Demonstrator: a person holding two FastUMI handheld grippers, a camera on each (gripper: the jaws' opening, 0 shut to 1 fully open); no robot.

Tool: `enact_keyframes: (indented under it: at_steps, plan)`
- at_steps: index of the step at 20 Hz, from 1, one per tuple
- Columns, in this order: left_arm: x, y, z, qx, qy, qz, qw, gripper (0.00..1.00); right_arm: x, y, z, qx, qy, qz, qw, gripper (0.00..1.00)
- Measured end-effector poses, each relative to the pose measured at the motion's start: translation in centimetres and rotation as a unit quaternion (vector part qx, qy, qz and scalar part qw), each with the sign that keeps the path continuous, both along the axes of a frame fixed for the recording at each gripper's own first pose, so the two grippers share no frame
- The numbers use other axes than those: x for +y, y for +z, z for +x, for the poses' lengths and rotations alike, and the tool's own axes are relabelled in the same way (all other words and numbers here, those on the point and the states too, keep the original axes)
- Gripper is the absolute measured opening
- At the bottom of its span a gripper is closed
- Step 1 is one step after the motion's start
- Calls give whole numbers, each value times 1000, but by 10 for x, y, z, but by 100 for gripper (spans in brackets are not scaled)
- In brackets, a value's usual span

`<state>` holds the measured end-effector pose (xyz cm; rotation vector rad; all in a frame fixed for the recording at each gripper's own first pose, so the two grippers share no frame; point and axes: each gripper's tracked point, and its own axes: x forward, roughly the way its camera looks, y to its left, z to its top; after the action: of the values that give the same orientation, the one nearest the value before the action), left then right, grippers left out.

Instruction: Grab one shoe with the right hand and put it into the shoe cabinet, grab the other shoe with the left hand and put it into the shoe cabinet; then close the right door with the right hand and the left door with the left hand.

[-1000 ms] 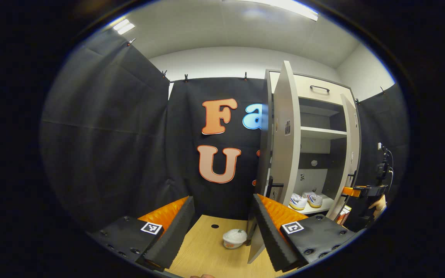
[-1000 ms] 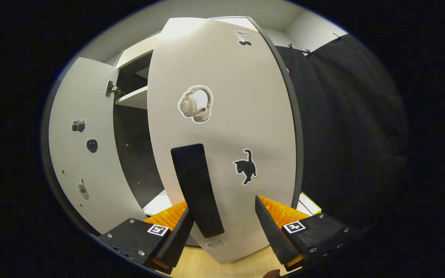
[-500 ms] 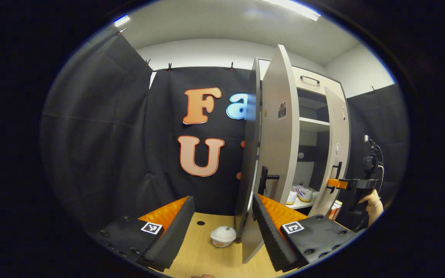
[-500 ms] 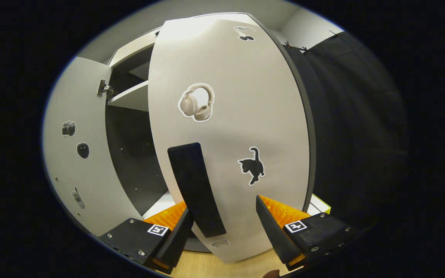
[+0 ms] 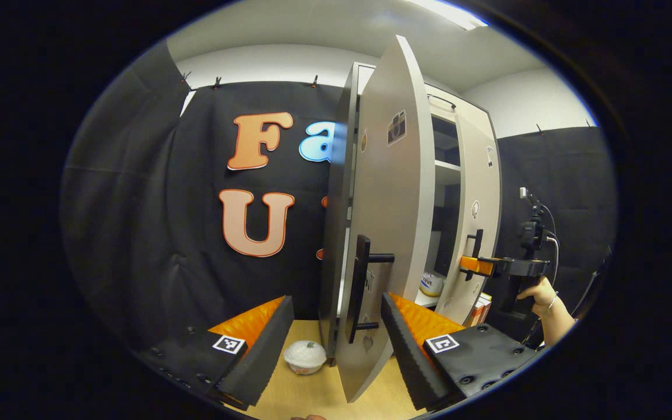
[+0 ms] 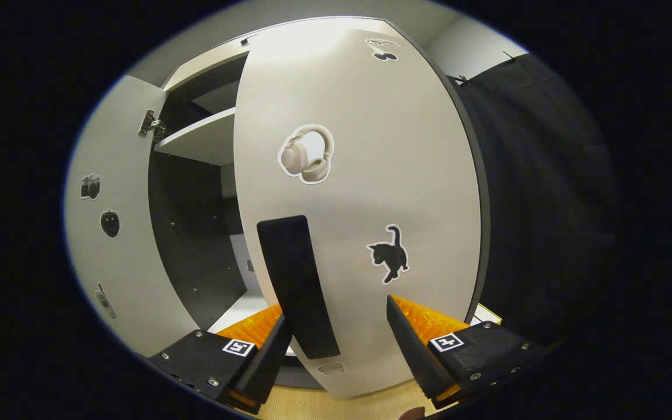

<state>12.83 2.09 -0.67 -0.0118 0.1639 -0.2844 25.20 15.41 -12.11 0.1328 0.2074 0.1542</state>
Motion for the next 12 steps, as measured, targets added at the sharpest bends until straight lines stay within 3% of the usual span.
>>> enact_keyframes:
  at_steps: [5, 12]
  plan:
    - [-8, -4, 6, 14, -21, -17, 1000, 96, -3, 1, -20, 12, 8, -20, 1000, 94]
    - [-47, -8, 6, 16, -73, -16, 997, 96, -18, 42, -57, -38, 7, -60, 997, 94]
